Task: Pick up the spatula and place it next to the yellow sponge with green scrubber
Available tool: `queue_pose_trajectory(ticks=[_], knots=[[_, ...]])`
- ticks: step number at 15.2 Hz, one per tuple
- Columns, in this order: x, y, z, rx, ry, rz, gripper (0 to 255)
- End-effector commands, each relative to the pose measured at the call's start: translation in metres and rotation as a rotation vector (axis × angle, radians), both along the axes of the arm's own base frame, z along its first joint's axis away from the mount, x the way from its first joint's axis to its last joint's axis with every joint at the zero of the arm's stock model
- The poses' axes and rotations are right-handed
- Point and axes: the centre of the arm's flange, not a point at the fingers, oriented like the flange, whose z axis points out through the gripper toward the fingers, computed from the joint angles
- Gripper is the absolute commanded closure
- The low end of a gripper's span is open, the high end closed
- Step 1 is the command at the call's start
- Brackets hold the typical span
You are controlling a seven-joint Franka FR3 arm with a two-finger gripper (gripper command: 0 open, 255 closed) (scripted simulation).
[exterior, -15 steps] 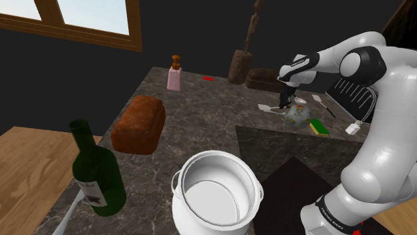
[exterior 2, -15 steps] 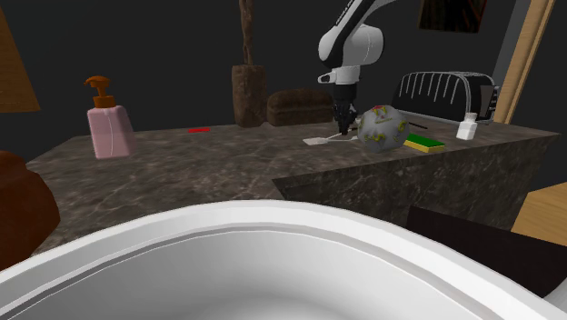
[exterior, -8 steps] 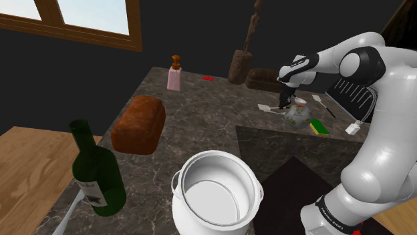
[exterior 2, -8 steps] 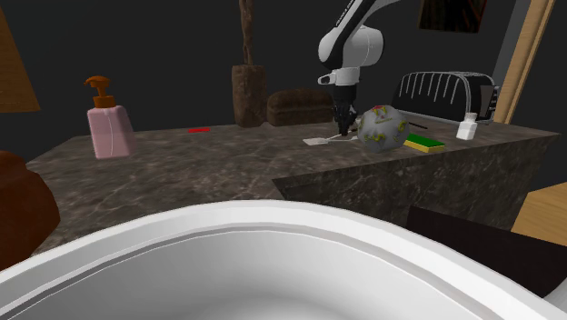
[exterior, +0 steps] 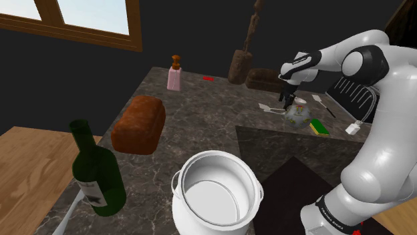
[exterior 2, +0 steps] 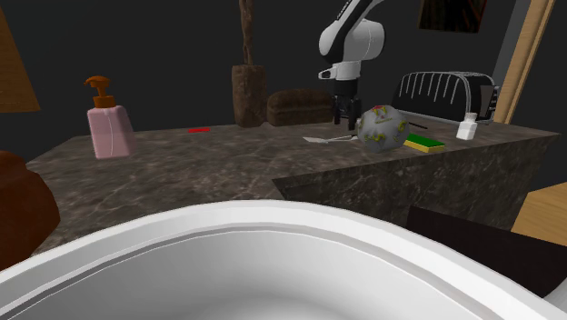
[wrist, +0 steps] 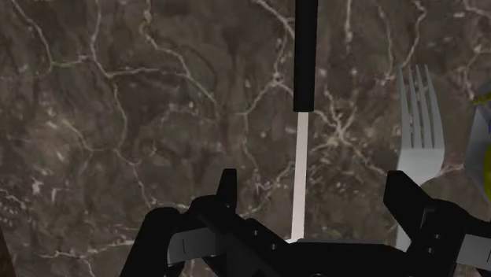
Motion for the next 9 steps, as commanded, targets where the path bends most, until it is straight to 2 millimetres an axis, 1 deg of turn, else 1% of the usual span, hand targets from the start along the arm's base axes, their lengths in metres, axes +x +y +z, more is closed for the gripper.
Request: queue_pose_trajectory(ticks=[1, 2, 9], knots=[[0.002, 0.003, 0.023, 0.000, 0.000, 0.000, 0], [0.003, 0.004, 0.033, 0.000, 0.000, 0.000, 0], [0.003, 0.004, 0.033, 0.000, 0.000, 0.000, 0]])
